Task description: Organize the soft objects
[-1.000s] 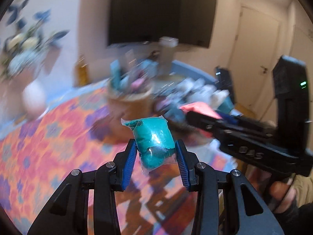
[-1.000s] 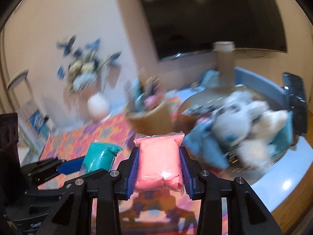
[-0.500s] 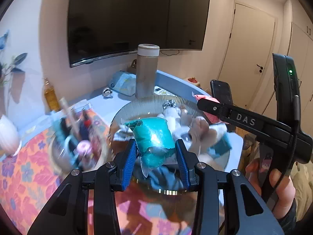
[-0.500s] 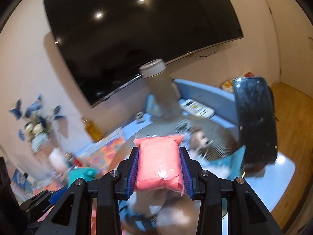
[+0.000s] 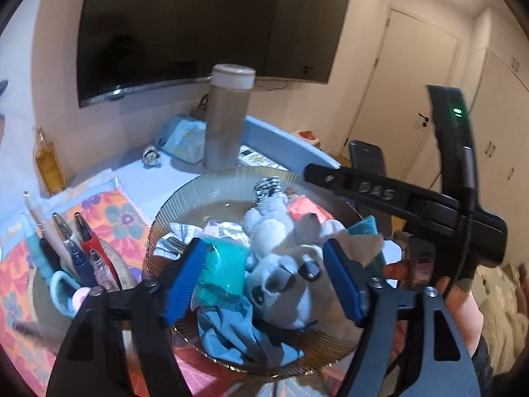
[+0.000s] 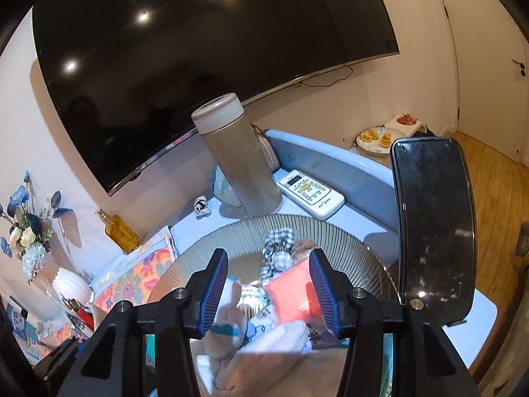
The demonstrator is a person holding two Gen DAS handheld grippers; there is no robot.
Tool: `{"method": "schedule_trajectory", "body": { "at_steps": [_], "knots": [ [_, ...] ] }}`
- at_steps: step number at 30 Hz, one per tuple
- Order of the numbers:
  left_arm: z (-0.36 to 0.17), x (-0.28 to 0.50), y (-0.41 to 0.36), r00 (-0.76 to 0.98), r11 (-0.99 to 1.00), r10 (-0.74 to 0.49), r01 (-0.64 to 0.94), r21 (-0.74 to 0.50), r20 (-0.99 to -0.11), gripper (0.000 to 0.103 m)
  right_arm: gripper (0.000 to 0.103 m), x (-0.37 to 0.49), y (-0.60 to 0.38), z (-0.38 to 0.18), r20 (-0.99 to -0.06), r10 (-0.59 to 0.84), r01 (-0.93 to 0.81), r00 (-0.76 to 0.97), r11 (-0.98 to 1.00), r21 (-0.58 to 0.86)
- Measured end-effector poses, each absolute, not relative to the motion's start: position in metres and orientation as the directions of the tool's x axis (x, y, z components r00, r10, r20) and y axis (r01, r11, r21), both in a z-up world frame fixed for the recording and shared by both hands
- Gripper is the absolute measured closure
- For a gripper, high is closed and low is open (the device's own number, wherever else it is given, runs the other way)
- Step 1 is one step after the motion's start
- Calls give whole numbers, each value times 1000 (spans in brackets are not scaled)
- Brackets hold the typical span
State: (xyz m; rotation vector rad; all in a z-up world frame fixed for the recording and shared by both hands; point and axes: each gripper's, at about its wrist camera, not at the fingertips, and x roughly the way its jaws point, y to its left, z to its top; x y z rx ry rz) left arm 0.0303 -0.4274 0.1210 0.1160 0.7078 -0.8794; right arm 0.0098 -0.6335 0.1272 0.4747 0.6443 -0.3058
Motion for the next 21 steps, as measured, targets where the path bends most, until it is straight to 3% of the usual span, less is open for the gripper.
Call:
{"method": "schedule_trajectory", "body": {
  "at_steps": [5,12,15,21],
  "knots": [
    [131,3,-417,450,630,-658,768,-114,-604,28,53,-4,-611,135,-626,-130,385,769,876,291],
    [154,-24,-358,518,688,-635,717,-114,-573,26,51,-37,-566,162,-571,-77,301,817,903,308],
    [163,-33,-318,595,759,-573,644,-92,-563,26,45,-51,-542,170,-539,-47,263,841,906,331],
    [181,-53,-233,759,899,-380,438,-19,-529,26,45,-61,-472,180,-505,84,119,859,927,357]
  ]
}}
